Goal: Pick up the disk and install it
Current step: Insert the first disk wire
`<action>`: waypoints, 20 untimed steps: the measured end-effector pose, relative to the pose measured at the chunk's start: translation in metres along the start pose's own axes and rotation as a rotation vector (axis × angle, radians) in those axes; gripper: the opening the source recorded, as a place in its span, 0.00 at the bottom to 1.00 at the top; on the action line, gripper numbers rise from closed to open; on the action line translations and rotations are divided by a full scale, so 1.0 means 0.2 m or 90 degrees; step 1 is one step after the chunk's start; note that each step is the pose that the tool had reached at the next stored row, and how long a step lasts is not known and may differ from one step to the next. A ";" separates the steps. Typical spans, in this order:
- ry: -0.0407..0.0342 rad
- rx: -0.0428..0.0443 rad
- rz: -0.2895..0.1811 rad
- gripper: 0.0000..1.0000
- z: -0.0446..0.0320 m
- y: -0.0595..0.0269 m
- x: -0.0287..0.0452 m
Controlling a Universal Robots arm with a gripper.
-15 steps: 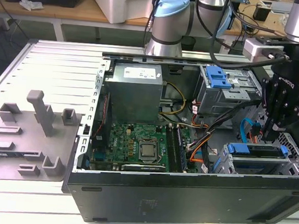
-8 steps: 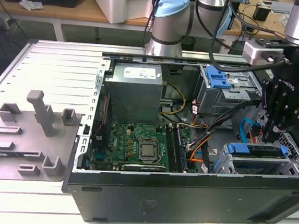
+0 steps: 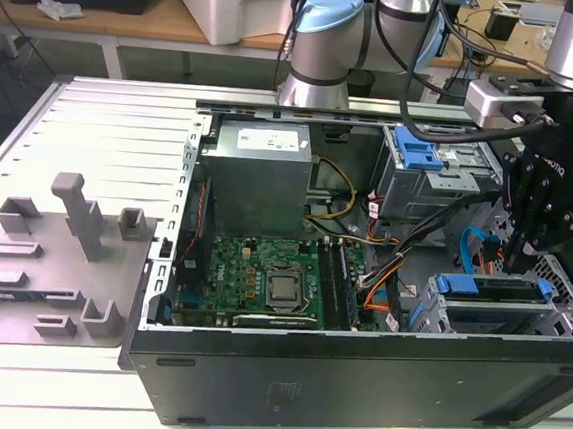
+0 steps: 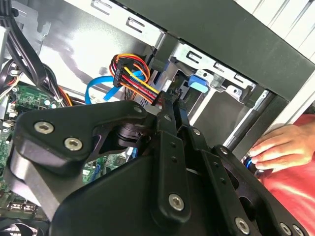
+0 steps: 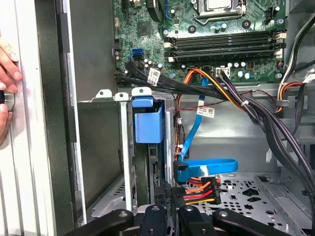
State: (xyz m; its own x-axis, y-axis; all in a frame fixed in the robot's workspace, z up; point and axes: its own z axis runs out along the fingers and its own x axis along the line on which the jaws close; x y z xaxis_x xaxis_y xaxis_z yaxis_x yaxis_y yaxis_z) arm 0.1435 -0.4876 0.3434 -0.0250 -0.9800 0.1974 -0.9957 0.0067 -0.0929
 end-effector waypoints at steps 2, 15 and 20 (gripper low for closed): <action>0.0000 0.0000 0.000 0.17 0.000 0.000 0.000; -0.0280 -0.0001 0.003 0.17 0.005 0.004 0.040; -0.0434 0.0001 0.004 0.17 0.009 0.006 0.062</action>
State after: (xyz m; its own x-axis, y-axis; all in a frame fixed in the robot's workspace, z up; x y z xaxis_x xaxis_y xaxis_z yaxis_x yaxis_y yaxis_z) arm 0.1422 -0.5002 0.3441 -0.0252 -0.9912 0.1298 -0.9955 0.0130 -0.0941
